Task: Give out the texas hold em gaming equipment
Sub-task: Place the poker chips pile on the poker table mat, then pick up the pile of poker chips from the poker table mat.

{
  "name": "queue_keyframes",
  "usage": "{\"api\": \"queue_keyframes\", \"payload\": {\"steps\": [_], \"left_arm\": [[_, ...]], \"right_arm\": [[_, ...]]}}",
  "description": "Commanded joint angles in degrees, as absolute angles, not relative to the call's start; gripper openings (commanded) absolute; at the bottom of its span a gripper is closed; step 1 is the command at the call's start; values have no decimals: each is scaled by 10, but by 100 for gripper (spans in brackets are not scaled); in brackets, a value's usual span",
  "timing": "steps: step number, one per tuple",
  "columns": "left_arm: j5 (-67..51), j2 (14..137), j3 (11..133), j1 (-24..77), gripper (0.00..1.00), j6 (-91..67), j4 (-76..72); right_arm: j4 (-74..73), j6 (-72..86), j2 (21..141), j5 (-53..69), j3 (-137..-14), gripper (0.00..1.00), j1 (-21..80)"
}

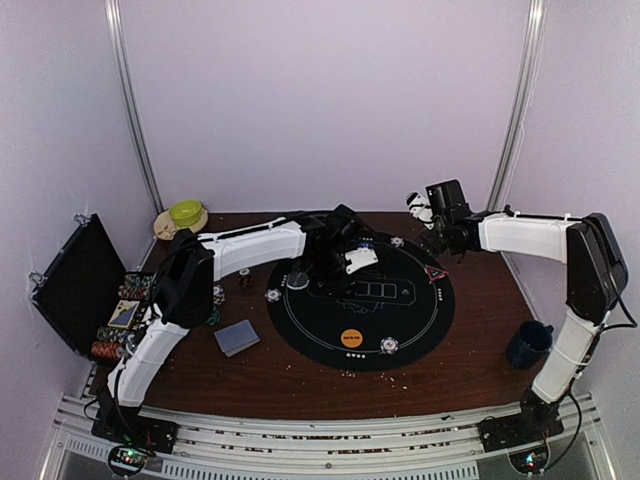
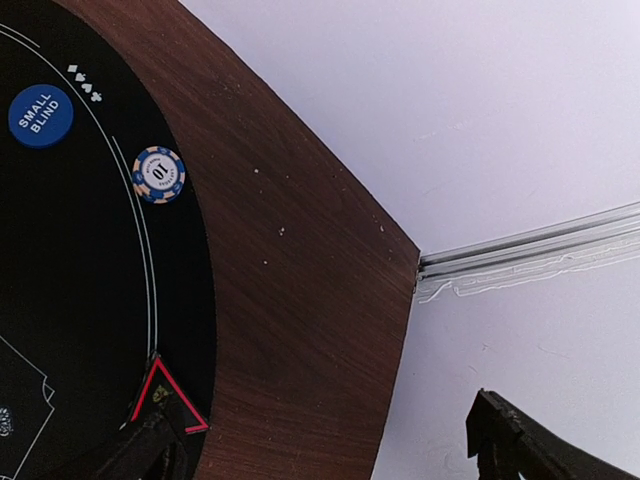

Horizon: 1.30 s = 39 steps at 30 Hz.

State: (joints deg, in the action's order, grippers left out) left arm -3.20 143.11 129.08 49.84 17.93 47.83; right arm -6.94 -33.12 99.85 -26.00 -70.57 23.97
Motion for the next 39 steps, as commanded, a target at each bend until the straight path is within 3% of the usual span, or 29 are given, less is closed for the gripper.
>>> {"api": "queue_keyframes", "payload": {"steps": [1,13,16,19,22,29,39], "left_arm": [[-53,1442,1286,495,27,163,439],[-44,1471,1273,495,33,169,439],[-39,1470,1272,495,53,170,439],[-23,1450,1276,495,83,171,438],[1,1405,1269,494,97,174,427],[27,1256,1205,481,98,185,409],[71,990,908,399,98,243,351]], "right_arm": [[-62,-323,980,-270,-710,100,237],[-61,-322,983,-272,-711,100,237],[-62,-320,985,-271,-711,100,237],[-64,-320,984,-268,-713,100,238],[-75,-313,987,-254,-722,100,238],[-170,-288,1033,-173,-785,100,270],[-369,-270,1144,56,-957,100,346]]}}
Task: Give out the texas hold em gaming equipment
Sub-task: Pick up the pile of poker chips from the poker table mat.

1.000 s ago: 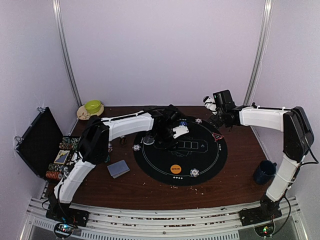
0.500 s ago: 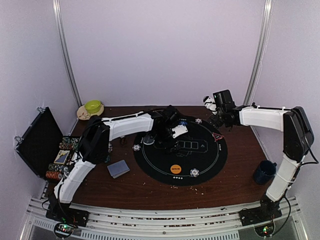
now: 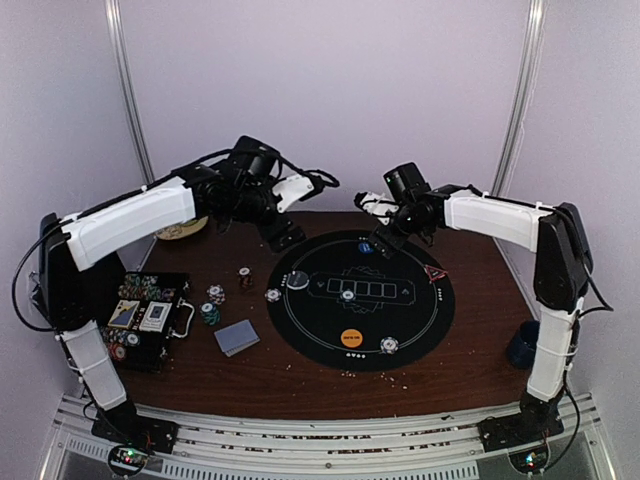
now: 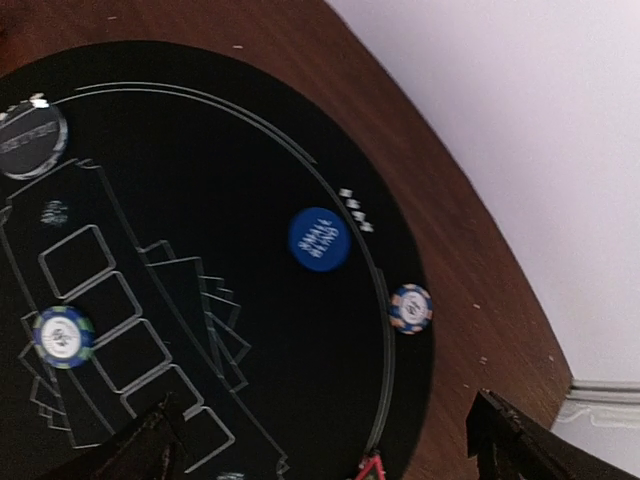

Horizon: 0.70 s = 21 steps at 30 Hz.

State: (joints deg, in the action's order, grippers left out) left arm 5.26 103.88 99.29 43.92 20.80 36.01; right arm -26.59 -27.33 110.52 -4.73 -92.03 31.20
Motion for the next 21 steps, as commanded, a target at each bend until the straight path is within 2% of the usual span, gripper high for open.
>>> {"api": "queue_keyframes", "payload": {"steps": [1,10,16,21], "left_arm": [[70,964,877,383,98,251,346],[-7,757,660,225,98,255,251],[-4,700,589,214,98,231,215],[-1,698,576,214,98,219,207]], "right_arm": [[-381,-275,1159,59,-968,100,356],[-458,-231,1272,111,-1103,100,389],[-468,-212,1296,109,-1107,99,397],[-486,-208,1319,117,-1116,93,398]]}}
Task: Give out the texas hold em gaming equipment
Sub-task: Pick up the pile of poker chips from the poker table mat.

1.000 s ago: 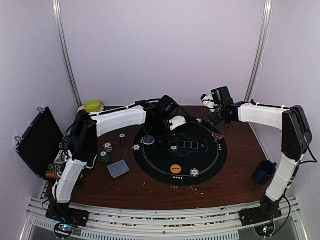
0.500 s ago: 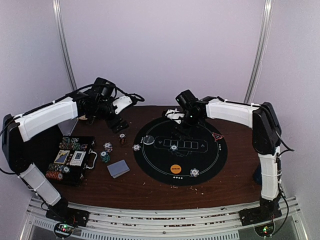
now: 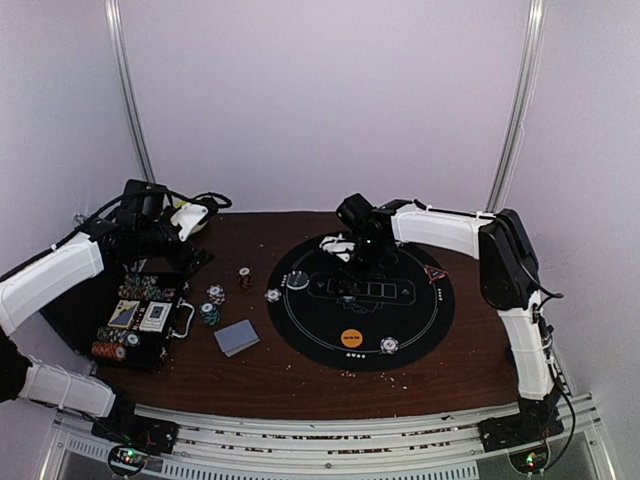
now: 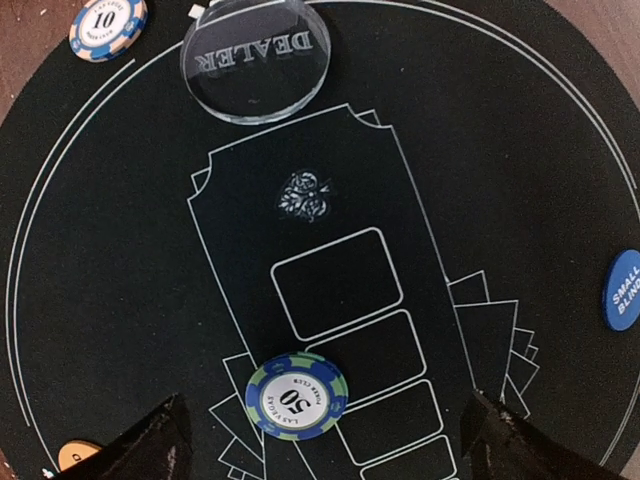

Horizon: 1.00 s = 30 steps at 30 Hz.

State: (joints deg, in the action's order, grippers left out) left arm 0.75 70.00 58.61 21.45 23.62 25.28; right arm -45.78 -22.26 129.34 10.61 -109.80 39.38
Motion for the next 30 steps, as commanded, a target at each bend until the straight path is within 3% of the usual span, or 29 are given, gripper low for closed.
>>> {"api": "queue_keyframes", "payload": {"steps": [1,19,30], "left_arm": [[0,700,575,214,98,218,204],[23,695,553,213,98,209,172],[30,698,547,213,98,208,161]], "right_arm": [[-492,-207,1323,116,-1118,93,398],[-514,-208,1348,122,-1121,85,403],[-515,-198,1367,117,-1135,73,399]]}}
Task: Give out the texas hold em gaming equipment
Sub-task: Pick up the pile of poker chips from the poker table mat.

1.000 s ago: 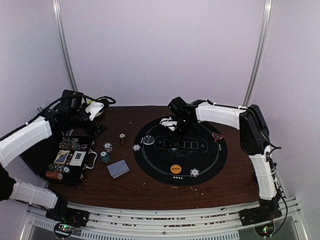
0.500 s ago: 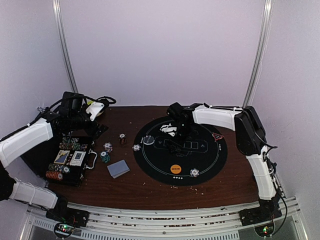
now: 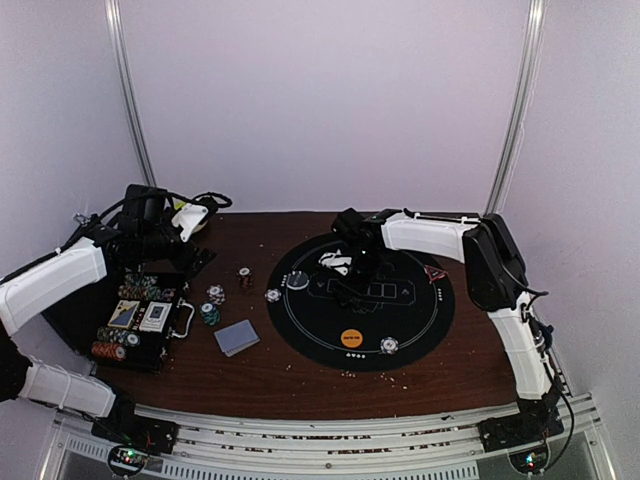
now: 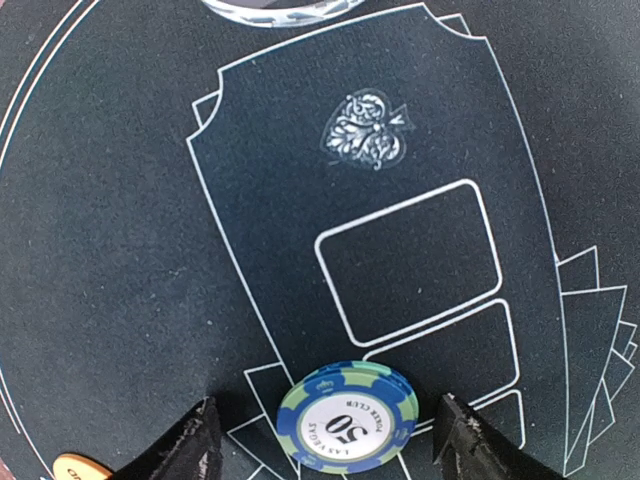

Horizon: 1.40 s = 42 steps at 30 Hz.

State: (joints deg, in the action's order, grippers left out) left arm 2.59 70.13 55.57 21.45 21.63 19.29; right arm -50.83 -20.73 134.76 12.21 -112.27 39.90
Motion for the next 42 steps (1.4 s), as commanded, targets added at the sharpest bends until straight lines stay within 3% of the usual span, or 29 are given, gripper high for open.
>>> {"api": "queue_keyframes", "payload": {"steps": [1,16,26,42], "left_arm": [[29,697,547,214,98,208,160],[33,697,543,213,98,208,155],[35,695,543,213,98,207,153],[39,700,542,213,98,207,152]], "right_arm": [[-514,-196,1369,114,-1135,71,398],[-531,-202,1366,98,-1131,47,394],[-527,-196,1362,86,-1137,22,394],[-513,-193,1322,88,-1145,21,377]]}}
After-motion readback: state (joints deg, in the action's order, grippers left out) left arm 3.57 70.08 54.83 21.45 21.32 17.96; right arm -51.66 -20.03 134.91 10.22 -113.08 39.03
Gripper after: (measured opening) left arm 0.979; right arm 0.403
